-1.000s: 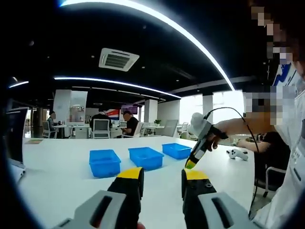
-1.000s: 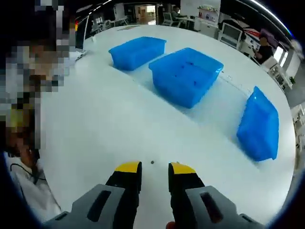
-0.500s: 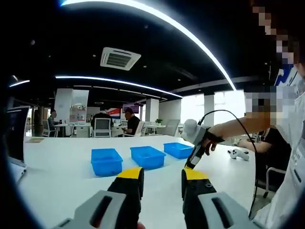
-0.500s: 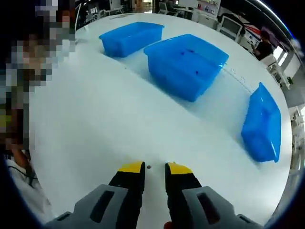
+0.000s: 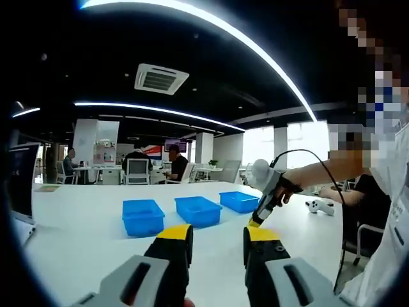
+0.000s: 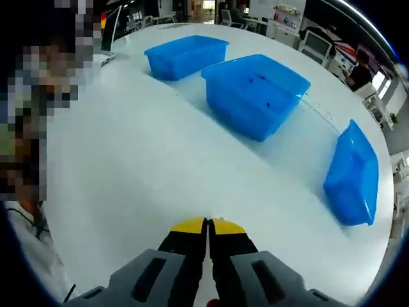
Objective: Pick up the resistors one by one and place each resistor into its matching bin, sorting the parts by color and model until every resistor is separated into the correct bin for its type
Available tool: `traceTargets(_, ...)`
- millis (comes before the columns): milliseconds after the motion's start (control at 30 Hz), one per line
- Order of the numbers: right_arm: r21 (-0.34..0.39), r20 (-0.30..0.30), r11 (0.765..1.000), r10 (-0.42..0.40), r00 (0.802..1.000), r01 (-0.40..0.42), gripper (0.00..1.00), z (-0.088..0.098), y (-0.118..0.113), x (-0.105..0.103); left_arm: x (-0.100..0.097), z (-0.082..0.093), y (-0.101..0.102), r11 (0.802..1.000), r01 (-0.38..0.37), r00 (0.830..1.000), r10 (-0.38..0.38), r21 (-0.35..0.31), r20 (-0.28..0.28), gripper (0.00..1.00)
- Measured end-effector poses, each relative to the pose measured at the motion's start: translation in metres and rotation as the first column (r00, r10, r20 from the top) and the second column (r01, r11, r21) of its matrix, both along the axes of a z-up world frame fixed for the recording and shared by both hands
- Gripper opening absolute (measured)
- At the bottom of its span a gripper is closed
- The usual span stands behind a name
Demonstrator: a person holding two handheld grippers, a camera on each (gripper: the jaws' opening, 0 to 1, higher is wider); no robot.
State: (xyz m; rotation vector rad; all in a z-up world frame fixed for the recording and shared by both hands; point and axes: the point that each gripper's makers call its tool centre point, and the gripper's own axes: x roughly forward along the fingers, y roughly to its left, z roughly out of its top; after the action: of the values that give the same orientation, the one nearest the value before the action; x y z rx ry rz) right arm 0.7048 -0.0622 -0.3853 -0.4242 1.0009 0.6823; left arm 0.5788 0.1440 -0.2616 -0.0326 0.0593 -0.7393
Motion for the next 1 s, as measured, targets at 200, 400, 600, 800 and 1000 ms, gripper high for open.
traceTargets(200, 0.103, 0.098, 0.995, -0.009, 0.995, -0.001, 0.05, 0.033, -0.002, 0.002, 0.0, -0.001, -0.001, 1.0, 0.002, 1.0, -0.002, 0.001, -0.003, 0.33)
traceTargets(400, 0.236, 0.285, 0.971, -0.024, 0.958, -0.046, 0.04, 0.073, -0.018, -0.004, 0.0, -0.002, -0.002, 1.0, 0.004, 1.0, -0.004, 0.0, -0.004, 0.33)
traceTargets(600, 0.33, 0.397, 0.944, -0.132, 0.908, -0.007, 0.05, 0.093, -0.061, -0.015, 0.0, -0.001, -0.003, 1.0, 0.004, 1.0, -0.004, -0.001, 0.0, 0.33)
traceTargets(800, 0.438, 0.49, 0.898, -0.285, 0.824, 0.05, 0.05, 0.113, -0.102, -0.041, -0.001, 0.0, -0.005, 1.0, 0.007, 1.0, -0.007, 0.001, 0.001, 0.33)
traceTargets(1000, 0.511, 0.533, 0.855, -0.391, 0.75, 0.083, 0.05, 0.126, -0.131, -0.061, 0.001, -0.002, -0.005, 1.0, 0.007, 1.0, -0.007, 0.004, -0.003, 0.33)
